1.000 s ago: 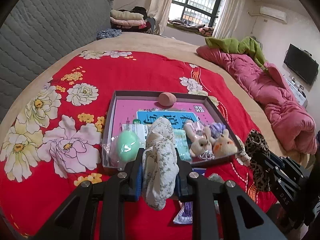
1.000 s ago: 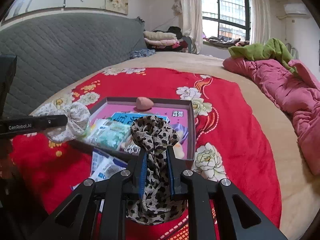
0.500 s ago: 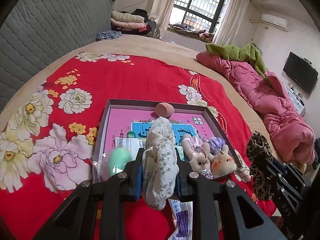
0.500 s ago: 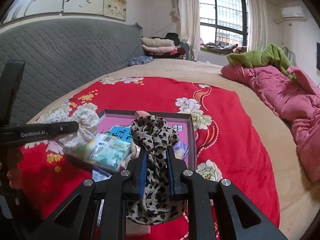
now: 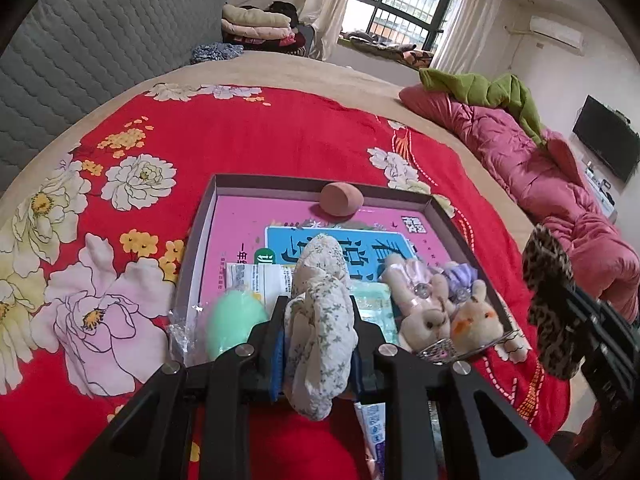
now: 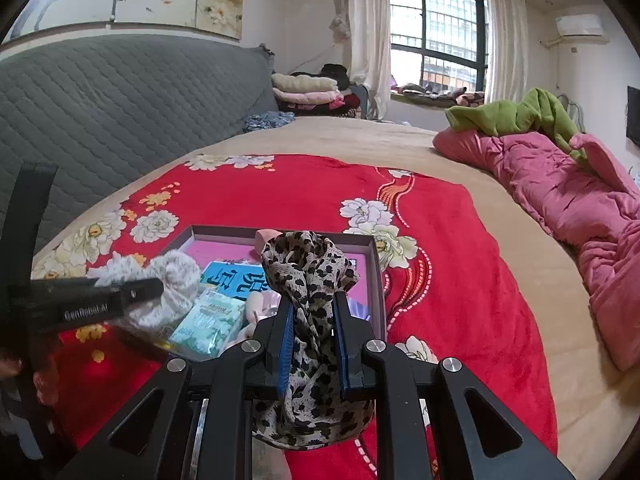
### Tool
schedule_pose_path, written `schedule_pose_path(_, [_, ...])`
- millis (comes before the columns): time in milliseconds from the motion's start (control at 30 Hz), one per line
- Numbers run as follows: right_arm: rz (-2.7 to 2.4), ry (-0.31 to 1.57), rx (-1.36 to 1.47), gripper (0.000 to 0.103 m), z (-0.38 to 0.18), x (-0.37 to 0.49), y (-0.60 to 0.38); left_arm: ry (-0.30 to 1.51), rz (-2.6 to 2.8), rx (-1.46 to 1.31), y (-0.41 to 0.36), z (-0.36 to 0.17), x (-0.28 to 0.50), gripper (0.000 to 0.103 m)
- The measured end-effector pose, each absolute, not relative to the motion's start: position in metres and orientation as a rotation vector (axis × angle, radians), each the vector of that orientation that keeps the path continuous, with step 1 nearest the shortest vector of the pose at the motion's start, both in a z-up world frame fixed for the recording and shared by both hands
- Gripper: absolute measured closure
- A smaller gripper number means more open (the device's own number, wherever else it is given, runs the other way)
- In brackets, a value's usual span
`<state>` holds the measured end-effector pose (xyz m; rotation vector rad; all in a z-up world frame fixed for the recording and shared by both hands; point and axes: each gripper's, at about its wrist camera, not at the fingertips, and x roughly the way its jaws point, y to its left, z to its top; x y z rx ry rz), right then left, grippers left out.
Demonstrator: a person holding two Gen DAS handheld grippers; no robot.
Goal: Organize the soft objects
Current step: 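Lift the white cloth over the box with the left tool while the right tool lifts the leopard cloth, then lower the white cloth into the box with the left tool while the right tool drops the leopard cloth in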
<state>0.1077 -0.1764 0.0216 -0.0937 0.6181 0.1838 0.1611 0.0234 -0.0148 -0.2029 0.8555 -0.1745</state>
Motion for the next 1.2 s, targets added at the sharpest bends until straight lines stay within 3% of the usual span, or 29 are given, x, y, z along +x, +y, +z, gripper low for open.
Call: schedule_pose_path(1200, [0.154,0.744,-0.101,0.083,-0.025,0.169,-0.151,0.895,-0.187,-0.188,0.027,-0.040,0.174,0.078])
